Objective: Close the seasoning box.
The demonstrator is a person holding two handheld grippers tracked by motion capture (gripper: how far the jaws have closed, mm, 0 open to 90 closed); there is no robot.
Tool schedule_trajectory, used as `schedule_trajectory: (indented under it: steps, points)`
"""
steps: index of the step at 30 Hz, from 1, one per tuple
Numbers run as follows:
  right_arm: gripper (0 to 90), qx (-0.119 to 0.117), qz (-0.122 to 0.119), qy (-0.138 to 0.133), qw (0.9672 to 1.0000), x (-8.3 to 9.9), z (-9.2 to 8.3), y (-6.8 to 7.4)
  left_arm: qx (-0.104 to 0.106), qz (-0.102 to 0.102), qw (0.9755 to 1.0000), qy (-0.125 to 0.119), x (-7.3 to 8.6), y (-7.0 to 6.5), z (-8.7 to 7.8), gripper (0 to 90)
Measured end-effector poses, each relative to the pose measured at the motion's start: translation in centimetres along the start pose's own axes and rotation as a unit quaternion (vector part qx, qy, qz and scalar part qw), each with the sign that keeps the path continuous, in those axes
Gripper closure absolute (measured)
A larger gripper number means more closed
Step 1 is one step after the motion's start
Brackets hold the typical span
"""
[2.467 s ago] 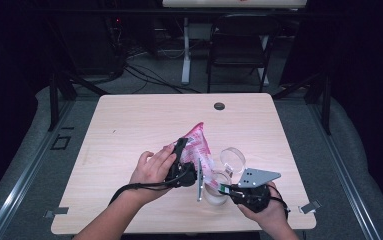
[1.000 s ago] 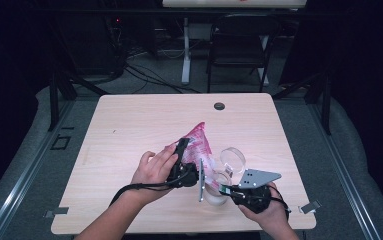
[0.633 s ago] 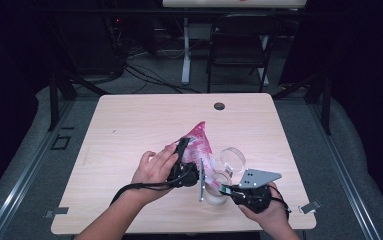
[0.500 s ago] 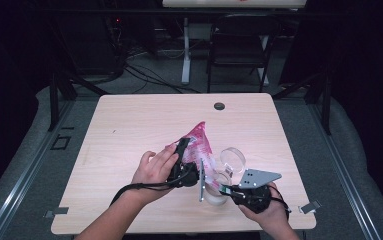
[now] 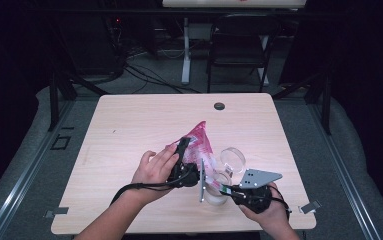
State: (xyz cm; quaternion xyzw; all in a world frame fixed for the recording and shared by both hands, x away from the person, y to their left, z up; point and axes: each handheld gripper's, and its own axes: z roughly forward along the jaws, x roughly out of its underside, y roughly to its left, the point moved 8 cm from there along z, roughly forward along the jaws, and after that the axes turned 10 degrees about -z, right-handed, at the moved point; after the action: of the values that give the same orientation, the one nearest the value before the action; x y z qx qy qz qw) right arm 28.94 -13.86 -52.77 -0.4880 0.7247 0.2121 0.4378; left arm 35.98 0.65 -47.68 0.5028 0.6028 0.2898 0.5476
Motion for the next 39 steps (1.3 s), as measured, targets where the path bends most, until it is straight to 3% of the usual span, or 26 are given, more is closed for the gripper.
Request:
schedule_trajectory:
  steps: [39]
  points:
    - [90.0,0.002,0.004,0.002,1.0000,0.27,-0.12,-0.17,-0.007,0.007,0.9999,-0.007,-0.60,0.19,-0.23,62.4]
